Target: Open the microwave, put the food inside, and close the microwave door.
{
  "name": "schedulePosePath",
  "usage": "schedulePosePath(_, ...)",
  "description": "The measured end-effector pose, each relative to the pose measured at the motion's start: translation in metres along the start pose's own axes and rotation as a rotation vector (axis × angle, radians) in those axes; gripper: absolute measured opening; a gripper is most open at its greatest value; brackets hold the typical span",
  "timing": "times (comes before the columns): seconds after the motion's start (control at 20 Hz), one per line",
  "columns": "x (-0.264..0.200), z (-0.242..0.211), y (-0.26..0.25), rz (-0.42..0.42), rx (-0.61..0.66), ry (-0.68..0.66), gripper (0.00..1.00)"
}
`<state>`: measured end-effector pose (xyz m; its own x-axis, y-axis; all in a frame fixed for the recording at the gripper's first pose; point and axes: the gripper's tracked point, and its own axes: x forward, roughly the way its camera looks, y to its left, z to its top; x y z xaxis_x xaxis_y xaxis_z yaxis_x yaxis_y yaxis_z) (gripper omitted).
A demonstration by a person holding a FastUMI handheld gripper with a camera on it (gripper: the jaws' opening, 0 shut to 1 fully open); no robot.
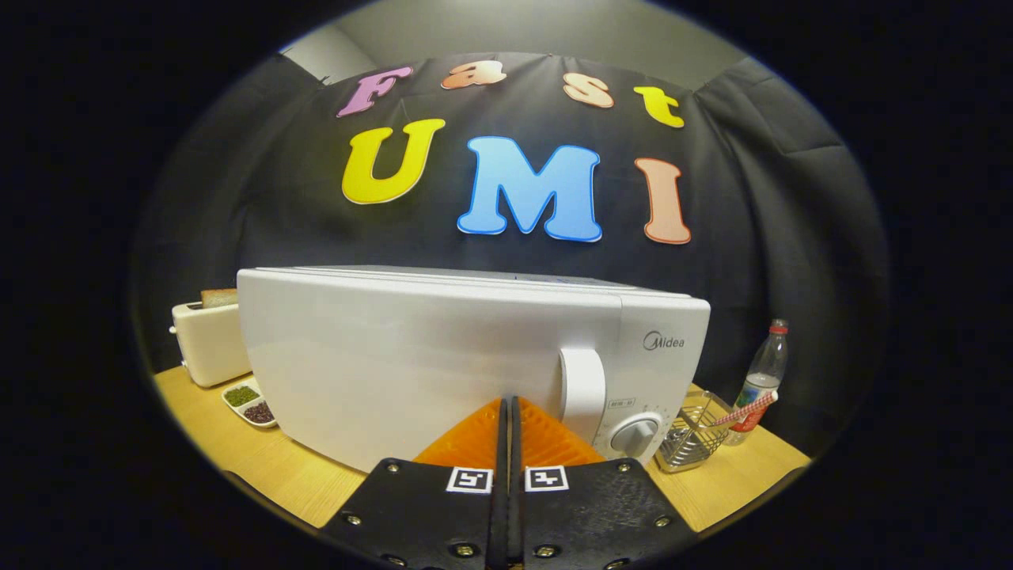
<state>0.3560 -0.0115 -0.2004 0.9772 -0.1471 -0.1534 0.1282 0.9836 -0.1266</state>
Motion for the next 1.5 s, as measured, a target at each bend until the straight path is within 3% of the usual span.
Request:
schedulePosePath(0.2,0.001,-0.003,0.002,-0.003,-0.068,-0.013,0.03)
schedulePosePath(0.4,-0.029,0.001,0.010,0.052,-0.049,-0.017,0.01)
schedulePosePath(1.1,-0.267,0.077,-0.012,0.286,0.073,-0.147,0.01)
schedulePosePath(1.4,-0.324,0.133,-0.021,0.397,0.110,-0.161,0.01)
schedulePosePath(1.5,-0.332,0.142,-0.026,0.399,0.109,-0.174,0.01)
